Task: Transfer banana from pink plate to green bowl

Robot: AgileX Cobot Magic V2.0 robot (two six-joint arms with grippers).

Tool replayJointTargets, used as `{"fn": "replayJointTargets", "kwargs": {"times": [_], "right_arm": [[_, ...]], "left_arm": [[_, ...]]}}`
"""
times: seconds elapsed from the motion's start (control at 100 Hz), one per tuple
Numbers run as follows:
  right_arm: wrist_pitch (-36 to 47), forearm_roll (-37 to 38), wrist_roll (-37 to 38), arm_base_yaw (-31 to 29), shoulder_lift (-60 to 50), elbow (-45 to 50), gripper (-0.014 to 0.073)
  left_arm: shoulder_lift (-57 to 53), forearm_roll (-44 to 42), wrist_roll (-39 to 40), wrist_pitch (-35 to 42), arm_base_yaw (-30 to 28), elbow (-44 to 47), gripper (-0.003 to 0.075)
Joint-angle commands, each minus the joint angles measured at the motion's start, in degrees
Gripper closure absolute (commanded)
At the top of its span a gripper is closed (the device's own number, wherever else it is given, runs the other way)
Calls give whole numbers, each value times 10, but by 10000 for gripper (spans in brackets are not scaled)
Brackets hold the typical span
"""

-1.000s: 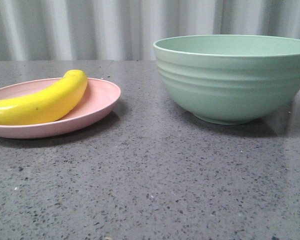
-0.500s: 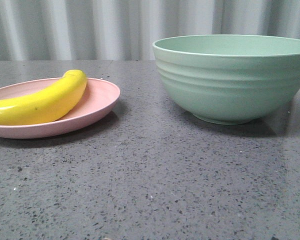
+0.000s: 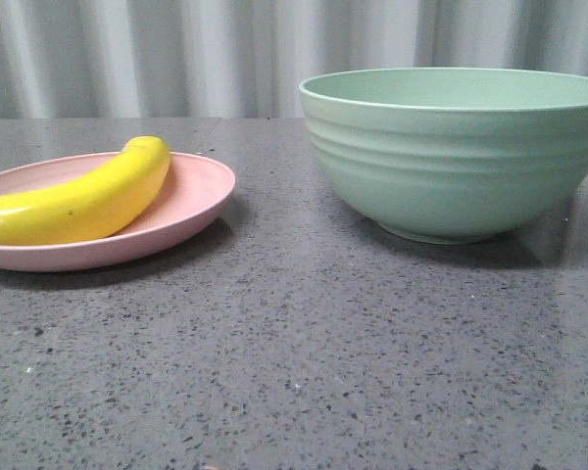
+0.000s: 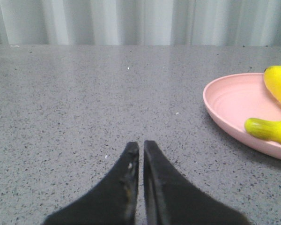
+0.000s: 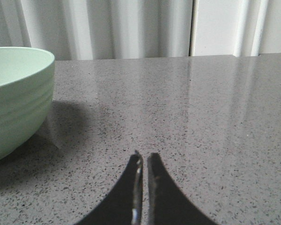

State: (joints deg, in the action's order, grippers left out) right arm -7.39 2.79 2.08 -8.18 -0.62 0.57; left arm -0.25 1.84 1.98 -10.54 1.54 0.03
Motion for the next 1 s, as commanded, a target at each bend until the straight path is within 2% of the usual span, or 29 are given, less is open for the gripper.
{"fn": "replayJointTargets", "kwargs": {"times": [0.0,0.99], "right_arm": [[44,1,-3,-4,-13,12,659],[53,1,-3,-4,-13,11,659]], "left_arm": [[-16,-1,2,53,-1,5,741],[-16,2,2,82,-1,4,741]]}}
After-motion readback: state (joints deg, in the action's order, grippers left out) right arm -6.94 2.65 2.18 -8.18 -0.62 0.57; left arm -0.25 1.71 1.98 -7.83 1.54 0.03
